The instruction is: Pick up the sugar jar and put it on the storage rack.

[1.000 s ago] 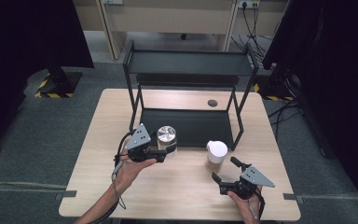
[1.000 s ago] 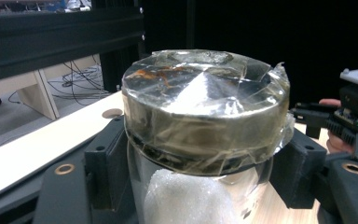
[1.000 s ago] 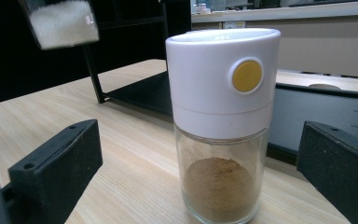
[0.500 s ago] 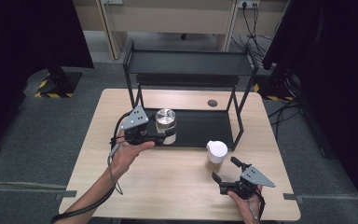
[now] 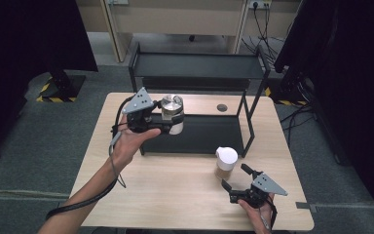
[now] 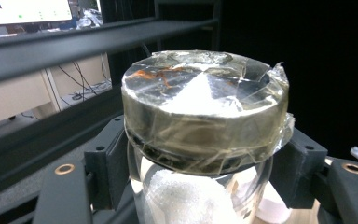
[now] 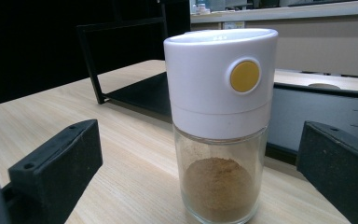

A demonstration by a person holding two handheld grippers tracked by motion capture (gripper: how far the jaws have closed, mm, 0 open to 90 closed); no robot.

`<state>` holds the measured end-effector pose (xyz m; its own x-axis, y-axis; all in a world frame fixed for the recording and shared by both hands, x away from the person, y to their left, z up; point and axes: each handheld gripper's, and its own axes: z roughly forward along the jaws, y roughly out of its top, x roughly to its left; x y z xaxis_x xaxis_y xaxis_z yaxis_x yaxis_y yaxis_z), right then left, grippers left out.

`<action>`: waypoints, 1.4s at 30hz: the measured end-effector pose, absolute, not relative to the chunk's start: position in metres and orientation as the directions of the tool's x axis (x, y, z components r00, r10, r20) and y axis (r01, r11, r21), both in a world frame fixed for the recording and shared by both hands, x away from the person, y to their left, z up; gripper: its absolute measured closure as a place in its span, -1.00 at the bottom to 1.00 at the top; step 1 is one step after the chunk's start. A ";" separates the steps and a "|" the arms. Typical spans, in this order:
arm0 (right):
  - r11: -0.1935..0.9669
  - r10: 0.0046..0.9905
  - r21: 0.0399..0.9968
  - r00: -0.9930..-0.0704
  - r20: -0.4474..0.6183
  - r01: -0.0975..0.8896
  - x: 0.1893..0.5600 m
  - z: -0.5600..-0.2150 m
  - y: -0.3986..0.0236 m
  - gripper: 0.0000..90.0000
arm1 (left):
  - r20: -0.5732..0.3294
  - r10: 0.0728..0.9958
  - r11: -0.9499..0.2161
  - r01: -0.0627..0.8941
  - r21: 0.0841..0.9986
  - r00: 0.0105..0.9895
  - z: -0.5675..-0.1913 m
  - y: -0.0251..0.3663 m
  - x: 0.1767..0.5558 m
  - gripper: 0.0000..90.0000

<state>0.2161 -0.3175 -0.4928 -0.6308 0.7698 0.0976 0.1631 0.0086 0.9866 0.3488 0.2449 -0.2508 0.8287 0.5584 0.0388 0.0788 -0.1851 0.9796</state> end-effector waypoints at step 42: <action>0.002 0.769 0.986 -0.631 0.107 0.169 0.217 -0.493 -0.318 -0.99 | 0.039 0.671 -0.170 0.103 0.980 0.740 -0.142 0.223 0.395 -0.31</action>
<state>0.2166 -0.3183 -0.4932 -0.6307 0.7686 0.1069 0.1692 0.0017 0.9856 0.3947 0.2228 -0.1417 0.7404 0.6711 0.0389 0.1031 -0.1705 0.9800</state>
